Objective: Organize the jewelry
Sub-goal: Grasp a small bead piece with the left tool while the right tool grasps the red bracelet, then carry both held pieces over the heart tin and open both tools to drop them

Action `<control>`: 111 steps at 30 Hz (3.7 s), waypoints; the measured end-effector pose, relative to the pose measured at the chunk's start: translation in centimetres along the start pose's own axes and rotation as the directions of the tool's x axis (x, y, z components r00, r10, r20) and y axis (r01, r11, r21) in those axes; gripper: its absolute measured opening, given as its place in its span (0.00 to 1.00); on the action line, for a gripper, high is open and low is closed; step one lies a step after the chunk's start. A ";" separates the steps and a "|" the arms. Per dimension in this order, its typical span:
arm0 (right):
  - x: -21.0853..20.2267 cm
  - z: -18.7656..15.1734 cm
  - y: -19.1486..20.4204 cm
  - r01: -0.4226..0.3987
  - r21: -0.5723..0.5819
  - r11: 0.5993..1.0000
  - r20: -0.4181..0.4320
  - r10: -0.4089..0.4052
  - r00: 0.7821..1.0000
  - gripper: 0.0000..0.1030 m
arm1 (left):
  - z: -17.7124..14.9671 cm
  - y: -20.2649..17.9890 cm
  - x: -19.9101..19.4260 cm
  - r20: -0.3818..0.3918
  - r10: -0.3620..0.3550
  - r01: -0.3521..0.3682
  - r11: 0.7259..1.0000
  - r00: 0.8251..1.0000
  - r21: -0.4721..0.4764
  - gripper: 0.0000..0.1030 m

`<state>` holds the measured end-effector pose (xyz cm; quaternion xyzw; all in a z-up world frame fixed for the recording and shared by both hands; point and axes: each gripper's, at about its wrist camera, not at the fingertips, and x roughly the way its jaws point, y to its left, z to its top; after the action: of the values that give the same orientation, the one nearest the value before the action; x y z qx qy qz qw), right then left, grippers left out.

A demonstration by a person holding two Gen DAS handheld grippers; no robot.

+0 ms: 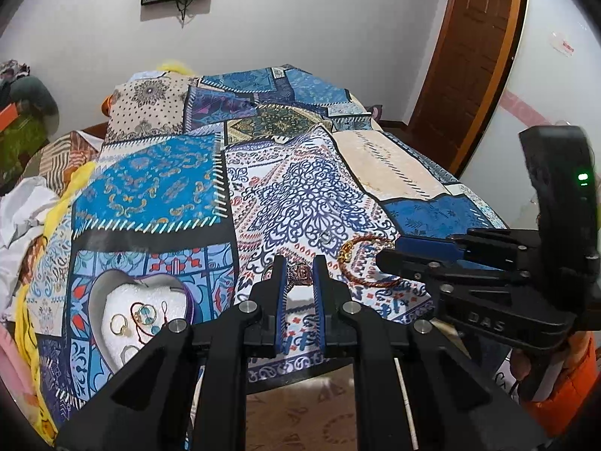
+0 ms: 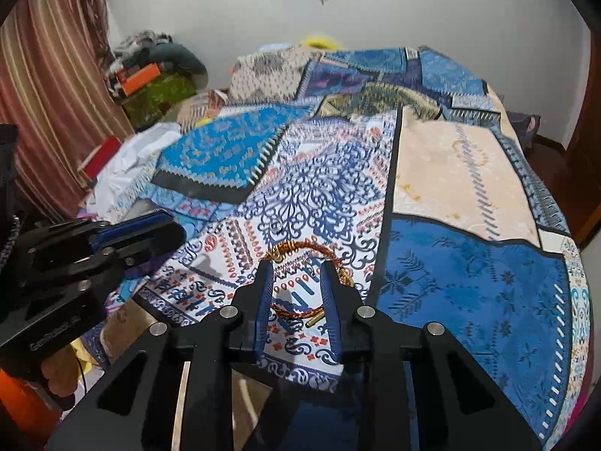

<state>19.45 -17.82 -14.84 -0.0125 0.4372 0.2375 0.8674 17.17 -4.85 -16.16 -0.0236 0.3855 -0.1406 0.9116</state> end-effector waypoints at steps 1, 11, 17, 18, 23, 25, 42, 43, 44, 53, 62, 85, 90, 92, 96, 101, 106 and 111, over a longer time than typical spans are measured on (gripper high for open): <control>0.4 0.0 -0.1 0.016 0.001 1.000 -0.015 -0.016 1.000 0.22 | -0.1 0.1 -0.1 0.002 -0.002 0.002 1.000 1.000 -0.004 0.12; 1.2 -0.1 -0.5 0.070 -0.004 0.998 -0.053 -0.071 0.996 0.22 | -0.5 1.1 0.1 0.010 -0.026 0.027 0.999 1.000 -0.030 0.12; 1.8 0.3 -0.7 0.081 0.003 0.997 -0.040 -0.081 0.996 0.20 | -0.8 1.5 0.3 0.003 -0.023 0.023 0.999 1.000 -0.042 0.12; 2.0 0.3 -0.7 0.089 -0.003 0.996 -0.038 -0.089 0.995 0.18 | -0.8 1.5 0.3 0.002 -0.022 0.022 0.999 1.000 -0.045 0.12; 1.9 0.1 -1.1 0.096 0.001 0.995 -0.022 -0.096 0.995 0.09 | -0.9 1.6 0.2 0.001 -0.014 0.014 0.999 1.000 -0.046 0.12; 1.8 0.1 -1.1 0.096 0.002 0.995 -0.016 -0.096 0.995 0.09 | -0.9 1.5 0.0 0.003 -0.011 0.011 0.999 1.000 -0.040 0.12; -2.6 1.5 1.7 0.086 -0.018 0.996 0.102 -0.084 0.991 0.09 | -0.8 2.3 -4.0 0.076 0.019 -0.015 0.999 0.997 -0.052 0.12; -2.8 1.7 2.0 0.086 -0.023 0.996 0.110 -0.083 0.990 0.09 | -0.8 2.5 -4.4 0.083 0.023 -0.019 0.998 0.996 -0.056 0.12; -3.1 1.9 2.5 0.085 -0.031 0.996 0.119 -0.081 0.990 0.09 | -0.9 2.7 -4.6 0.087 0.027 -0.022 0.998 0.996 -0.058 0.12; -3.7 3.1 6.0 0.044 -0.092 0.995 0.161 -0.029 0.987 0.09 | -1.5 5.3 -7.5 0.129 0.083 -0.071 0.993 0.988 -0.099 0.12; -2.6 4.0 9.7 -0.023 -0.147 0.989 0.168 0.048 0.985 0.09 | -2.5 8.3 -9.3 0.139 0.151 -0.130 0.980 0.979 -0.150 0.12; 2.5 4.3 14.2 -0.122 -0.223 0.967 0.064 0.139 0.988 0.09 | -5.1 11.5 -5.3 0.024 0.131 -0.123 0.970 0.991 -0.211 0.11; 3.5 4.3 14.3 -0.133 -0.219 0.967 0.037 0.144 0.989 0.09 | -5.0 11.4 -4.3 0.010 0.109 -0.105 0.972 0.994 -0.208 0.11; 3.9 4.3 14.1 -0.148 -0.211 0.966 0.022 0.156 0.987 0.09 | -5.0 11.5 -3.9 0.000 0.100 -0.098 0.972 0.995 -0.215 0.11; 4.5 4.3 14.0 -0.164 -0.206 0.965 -0.001 0.168 0.986 0.09 | -5.0 11.5 -3.3 -0.011 0.092 -0.093 0.972 0.996 -0.216 0.11; 5.7 4.0 13.7 -0.167 -0.199 0.966 -0.031 0.164 0.986 0.09 | -4.9 11.5 -2.7 -0.020 0.090 -0.093 0.973 0.996 -0.209 0.12; 6.9 3.7 13.6 -0.179 -0.190 0.965 -0.071 0.168 0.983 0.09 | -4.9 11.7 -2.3 -0.035 0.089 -0.094 0.972 0.995 -0.213 0.11; 7.2 3.6 13.5 -0.179 -0.179 0.968 -0.084 0.166 0.983 0.09 | -4.8 11.7 -2.4 -0.031 0.091 -0.096 0.974 0.995 -0.207 0.11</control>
<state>20.07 -2.15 -15.62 -0.0633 0.4422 0.3511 0.8229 14.96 7.34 -19.59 -0.0993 0.4085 -0.0566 0.9056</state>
